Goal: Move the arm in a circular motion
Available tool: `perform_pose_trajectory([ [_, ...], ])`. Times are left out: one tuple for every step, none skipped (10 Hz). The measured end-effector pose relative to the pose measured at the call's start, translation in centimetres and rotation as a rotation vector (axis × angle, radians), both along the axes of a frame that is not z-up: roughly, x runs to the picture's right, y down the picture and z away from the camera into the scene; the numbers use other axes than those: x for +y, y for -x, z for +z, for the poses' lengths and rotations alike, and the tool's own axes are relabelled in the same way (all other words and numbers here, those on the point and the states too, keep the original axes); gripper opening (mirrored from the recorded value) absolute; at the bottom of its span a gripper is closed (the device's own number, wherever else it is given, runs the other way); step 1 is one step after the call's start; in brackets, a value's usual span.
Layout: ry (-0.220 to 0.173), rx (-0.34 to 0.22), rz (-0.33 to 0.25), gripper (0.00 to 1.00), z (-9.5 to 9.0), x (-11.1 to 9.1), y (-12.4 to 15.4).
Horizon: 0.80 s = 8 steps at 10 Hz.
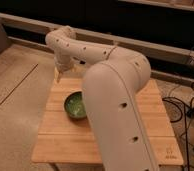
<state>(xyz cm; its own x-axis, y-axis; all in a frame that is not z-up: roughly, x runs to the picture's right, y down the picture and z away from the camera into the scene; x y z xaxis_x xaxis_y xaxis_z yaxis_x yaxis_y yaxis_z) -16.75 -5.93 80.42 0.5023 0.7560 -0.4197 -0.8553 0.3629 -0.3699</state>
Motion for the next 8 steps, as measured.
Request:
perform_pose_trajectory([
  [-0.001,-0.009,0.008,0.65,-1.0,0.8,-0.4],
  [0.001,0.003,0.010,0.65,-1.7,1.6,-1.5],
  [0.001,0.049,0.015,0.65,-2.7,2.6,-4.2],
  [0.000,0.121,0.022,0.65,-3.7,3.3,-7.5],
  [-0.006,0.185,0.035,0.65,-4.3,3.4,-10.3],
  [-0.013,0.288,0.060,0.65,-5.3,3.2,-14.6],
  [-0.021,0.363,0.080,0.65,-6.0,2.6,-17.6],
  [-0.030,0.414,0.100,0.65,-6.3,1.8,-19.6],
])
